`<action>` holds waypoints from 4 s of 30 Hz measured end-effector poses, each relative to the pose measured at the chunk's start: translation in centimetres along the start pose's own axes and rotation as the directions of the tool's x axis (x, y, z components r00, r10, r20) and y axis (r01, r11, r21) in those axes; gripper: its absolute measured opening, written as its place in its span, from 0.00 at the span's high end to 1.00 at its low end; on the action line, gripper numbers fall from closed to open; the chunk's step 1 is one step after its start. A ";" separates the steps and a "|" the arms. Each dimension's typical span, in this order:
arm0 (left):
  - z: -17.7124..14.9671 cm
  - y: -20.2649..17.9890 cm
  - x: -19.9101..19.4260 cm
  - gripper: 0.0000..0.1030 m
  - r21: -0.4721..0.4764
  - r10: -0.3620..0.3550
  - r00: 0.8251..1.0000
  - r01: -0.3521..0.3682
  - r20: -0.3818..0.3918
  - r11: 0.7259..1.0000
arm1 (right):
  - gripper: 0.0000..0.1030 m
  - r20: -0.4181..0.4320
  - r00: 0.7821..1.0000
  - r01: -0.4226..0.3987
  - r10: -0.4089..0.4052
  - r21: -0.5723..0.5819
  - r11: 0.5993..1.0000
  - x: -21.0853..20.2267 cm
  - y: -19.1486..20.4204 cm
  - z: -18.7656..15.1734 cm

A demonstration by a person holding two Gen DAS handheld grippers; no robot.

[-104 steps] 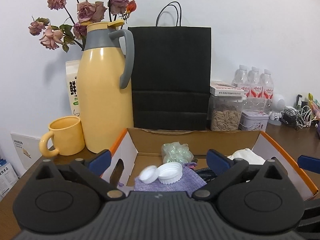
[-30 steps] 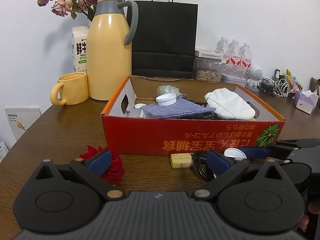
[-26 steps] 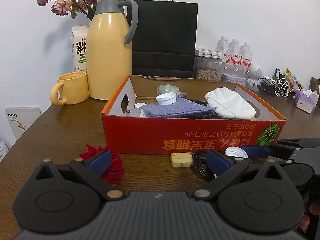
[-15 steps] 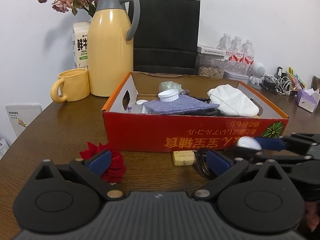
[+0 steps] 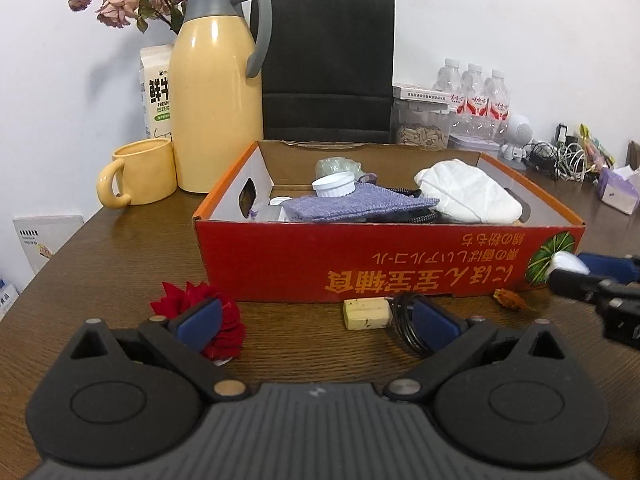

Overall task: Organize objects
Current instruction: 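Move the left tool to the black cable and grasp it while the right tool holds the cap, then carry the white cap and black cable into the box and release both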

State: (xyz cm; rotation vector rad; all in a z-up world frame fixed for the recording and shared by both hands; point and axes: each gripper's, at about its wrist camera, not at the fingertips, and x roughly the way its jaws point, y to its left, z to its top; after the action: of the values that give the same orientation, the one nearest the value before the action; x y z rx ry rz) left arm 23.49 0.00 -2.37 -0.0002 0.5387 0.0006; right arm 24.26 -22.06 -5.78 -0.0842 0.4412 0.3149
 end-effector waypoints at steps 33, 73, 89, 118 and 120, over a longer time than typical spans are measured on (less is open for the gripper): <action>-0.2 -6.2 3.7 0.40 0.001 0.009 0.993 -0.009 -0.117 1.000 | 0.62 0.005 1.000 0.012 -0.012 0.024 1.000 -0.2 -1.0 -0.3; 1.5 -4.9 -3.7 0.63 0.028 -0.135 0.982 0.132 0.130 0.991 | 0.62 0.097 0.995 -0.011 0.009 0.018 1.000 -1.7 -0.7 0.4; 11.6 -2.0 4.9 0.62 -0.065 -0.025 0.981 0.038 0.191 0.997 | 0.62 0.104 0.994 0.035 -0.037 0.027 0.999 8.5 1.0 9.9; 10.4 -2.4 5.3 0.00 -0.048 0.035 0.982 -0.027 0.186 0.998 | 0.00 0.082 0.995 0.063 -0.065 0.021 0.998 8.6 0.1 8.5; 10.5 -2.4 4.4 0.00 -0.054 0.025 0.980 -0.015 0.198 0.998 | 0.00 0.094 0.994 0.062 -0.064 0.017 0.998 7.9 0.1 8.6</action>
State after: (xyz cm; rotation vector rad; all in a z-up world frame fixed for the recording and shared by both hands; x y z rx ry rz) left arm 32.62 -2.37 4.35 -0.0451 0.3387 0.0342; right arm 34.49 -18.49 -1.49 -0.0694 0.3463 0.2526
